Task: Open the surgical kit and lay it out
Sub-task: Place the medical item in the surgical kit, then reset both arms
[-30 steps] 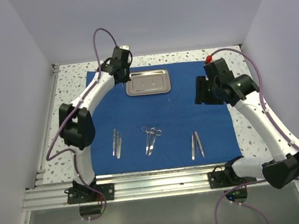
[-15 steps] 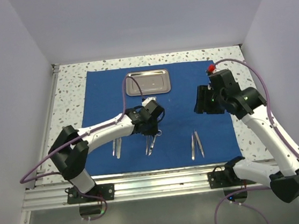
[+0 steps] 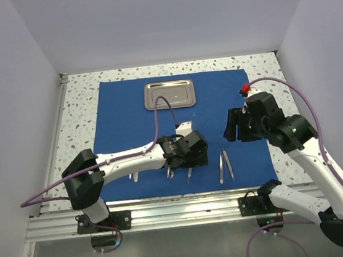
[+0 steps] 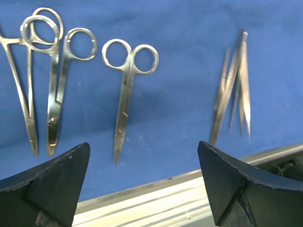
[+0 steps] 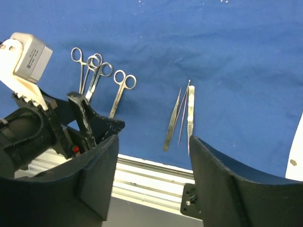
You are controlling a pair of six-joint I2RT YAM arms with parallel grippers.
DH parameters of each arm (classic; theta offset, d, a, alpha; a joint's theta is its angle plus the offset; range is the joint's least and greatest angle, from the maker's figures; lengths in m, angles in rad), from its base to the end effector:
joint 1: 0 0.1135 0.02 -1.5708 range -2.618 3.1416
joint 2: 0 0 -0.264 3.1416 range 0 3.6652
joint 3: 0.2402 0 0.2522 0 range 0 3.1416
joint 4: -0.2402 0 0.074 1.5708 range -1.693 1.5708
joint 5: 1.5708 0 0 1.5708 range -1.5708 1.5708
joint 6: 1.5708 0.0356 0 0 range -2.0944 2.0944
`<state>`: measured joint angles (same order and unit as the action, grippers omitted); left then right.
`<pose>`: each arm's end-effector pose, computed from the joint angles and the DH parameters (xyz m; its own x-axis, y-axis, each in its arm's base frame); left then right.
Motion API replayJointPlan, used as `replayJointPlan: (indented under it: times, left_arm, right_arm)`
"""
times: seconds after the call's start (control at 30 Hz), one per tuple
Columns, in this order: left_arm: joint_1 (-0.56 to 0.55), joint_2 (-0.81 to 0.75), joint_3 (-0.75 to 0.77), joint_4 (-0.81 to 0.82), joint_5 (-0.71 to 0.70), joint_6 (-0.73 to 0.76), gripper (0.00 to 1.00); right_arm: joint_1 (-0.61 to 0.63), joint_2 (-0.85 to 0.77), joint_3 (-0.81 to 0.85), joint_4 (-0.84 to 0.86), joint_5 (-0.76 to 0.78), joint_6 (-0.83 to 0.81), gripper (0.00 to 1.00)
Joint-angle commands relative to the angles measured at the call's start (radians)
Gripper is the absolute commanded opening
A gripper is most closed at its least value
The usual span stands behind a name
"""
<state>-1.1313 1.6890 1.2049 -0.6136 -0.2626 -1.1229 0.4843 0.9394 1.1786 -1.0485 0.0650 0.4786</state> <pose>0.1553 -0.3085 0.2183 -0.9064 -0.1180 -0.4056 0.0153 0.9504 -0.3106 0.1458 0.0741 0.3637 -0.7643 0.1172 -0.6341 -0.0822 0.9576 0.2760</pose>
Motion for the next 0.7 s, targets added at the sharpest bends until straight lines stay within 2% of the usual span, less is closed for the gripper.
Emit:
replayJointPlan:
  times: [0.0,0.1,0.2,0.33,0.4,0.43,0.57,0.67]
  left_arm:
    - [-0.027,0.003,0.096,-0.07,-0.078,-0.014,1.0]
    - [-0.031,-0.07,0.104,-0.127,-0.122,-0.006,1.0]
    - [-0.032,-0.216,0.094,-0.181,-0.162,-0.008,1.0]
    - [-0.033,-0.453,0.079,-0.299,-0.217,-0.005,1.0]
    - [-0.033,-0.54,0.027,-0.35,-0.233,0.011,1.0]
    - [-0.033,-0.633,0.006,-0.354,-0.243,0.023,1.0]
    - [-0.031,-0.82,-0.022,-0.446,-0.296,0.098,1.0]
    - [-0.031,-0.902,0.07,-0.587,-0.366,0.098,1.0]
  right_arm:
    - [0.005,-0.021,0.046,-0.038,0.018,-0.003,0.66]
    - [0.004,-0.03,0.042,-0.053,-0.002,0.023,0.7]
    - [0.004,-0.059,0.032,-0.074,-0.011,0.08,0.77]
    - [0.004,-0.151,0.001,-0.041,-0.057,0.158,0.8]
    - [0.004,-0.223,-0.028,-0.004,-0.06,0.192,0.82]
    - [0.004,-0.241,-0.034,0.008,-0.06,0.216,0.82]
    - [0.005,-0.31,0.025,-0.036,-0.044,0.253,0.83]
    - [0.005,-0.355,0.1,-0.105,0.021,0.241,0.83]
